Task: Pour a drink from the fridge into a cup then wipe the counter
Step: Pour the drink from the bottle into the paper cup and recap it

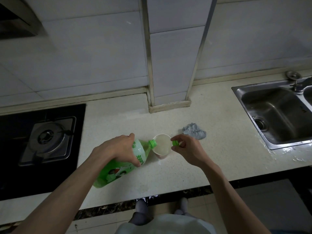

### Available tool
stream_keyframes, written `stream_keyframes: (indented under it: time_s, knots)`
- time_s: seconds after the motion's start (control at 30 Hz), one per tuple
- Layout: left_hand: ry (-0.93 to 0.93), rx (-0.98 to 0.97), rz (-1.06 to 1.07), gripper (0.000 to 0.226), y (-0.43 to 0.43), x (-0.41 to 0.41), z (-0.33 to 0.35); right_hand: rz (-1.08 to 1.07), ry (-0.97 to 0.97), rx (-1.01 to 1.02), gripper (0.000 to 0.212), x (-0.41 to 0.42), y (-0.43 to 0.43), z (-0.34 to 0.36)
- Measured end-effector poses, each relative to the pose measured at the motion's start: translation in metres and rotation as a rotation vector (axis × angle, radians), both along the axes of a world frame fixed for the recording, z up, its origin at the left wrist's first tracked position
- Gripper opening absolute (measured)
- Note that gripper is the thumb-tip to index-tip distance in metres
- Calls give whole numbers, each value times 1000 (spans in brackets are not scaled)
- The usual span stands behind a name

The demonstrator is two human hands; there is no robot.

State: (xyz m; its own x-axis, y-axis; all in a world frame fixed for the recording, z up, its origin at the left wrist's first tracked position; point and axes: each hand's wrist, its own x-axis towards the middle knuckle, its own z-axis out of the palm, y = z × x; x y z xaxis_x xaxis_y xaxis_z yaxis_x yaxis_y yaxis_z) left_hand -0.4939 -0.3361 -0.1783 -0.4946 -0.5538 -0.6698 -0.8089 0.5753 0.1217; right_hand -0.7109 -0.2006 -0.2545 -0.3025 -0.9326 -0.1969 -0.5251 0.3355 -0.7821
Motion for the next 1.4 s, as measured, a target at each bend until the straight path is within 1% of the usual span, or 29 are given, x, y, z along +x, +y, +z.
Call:
stream_keyframes:
  time_s: [0.17,0.4,0.57,0.63,0.73,0.97,1.4]
  knots:
    - [153,-1,44,82,3,3,1,5,-20,-62,29,2,-5,6]
    - [239,-20,72,82,3,9,4,8,-84,-119,35,6,-15,22]
    - [312,-21,74,78,3,10,8,-10,-174,-196,31,13,-21,35]
    - [298,-19,56,75,2,9,10,-10,-179,-221,30,15,-24,41]
    - [229,-25,24,72,-1,9,11,-16,-175,-234,31,15,-26,45]
    - [108,-54,-31,71,-8,3,13,-21,-117,-203,32,13,-25,36]
    - [5,-49,-64,87,-11,-10,11,-69,-97,-166,32,3,-20,30]
